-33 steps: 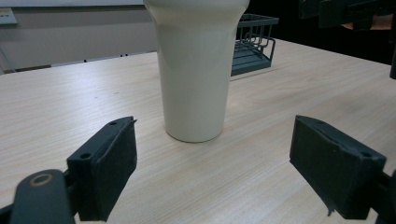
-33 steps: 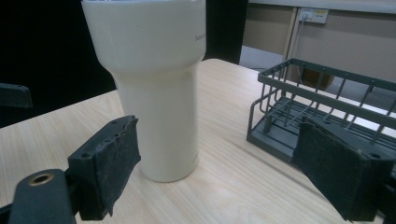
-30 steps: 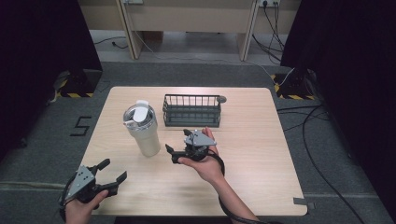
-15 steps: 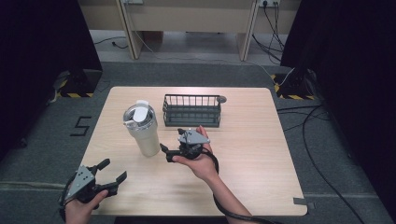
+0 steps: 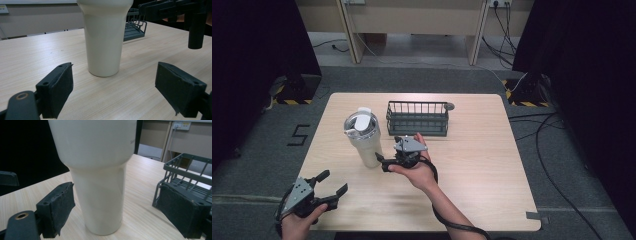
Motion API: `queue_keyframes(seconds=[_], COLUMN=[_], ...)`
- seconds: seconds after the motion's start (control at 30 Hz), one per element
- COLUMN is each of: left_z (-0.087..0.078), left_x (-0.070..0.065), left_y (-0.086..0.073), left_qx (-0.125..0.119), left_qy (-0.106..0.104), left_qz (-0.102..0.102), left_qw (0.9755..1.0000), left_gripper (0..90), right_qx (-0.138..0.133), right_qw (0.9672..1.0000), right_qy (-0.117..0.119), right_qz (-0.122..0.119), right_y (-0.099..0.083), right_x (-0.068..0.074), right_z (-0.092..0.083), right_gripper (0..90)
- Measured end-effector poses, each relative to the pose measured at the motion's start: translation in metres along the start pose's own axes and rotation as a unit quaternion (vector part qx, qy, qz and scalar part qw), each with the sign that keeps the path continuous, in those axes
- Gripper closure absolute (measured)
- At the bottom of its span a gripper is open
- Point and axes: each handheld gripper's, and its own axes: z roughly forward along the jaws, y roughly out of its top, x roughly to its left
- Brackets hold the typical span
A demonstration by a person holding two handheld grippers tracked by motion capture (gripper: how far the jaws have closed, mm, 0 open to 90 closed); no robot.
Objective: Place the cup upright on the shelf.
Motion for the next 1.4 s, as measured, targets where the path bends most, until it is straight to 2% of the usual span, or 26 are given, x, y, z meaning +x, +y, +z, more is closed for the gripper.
queue_keyframes(seconds=[0.87, 1.4], left_z=[0.000, 0.000], left_x=[0.000, 0.000], left_y=[0.000, 0.000], left_qx=[0.000, 0.000], left_qy=[-0.002, -0.003], left_qz=[0.000, -0.001], left_qw=[1.0000, 1.0000], left_gripper=[14.3, 14.3], right_qx=[0.012, 0.017], right_qw=[0.9999, 0.9997], right_qy=[0.008, 0.015], right_qz=[0.000, -0.012], right_y=[-0.001, 0.000], right_x=[0.004, 0.009], right_z=[0.031, 0.048], right_gripper=[13.6, 12.4])
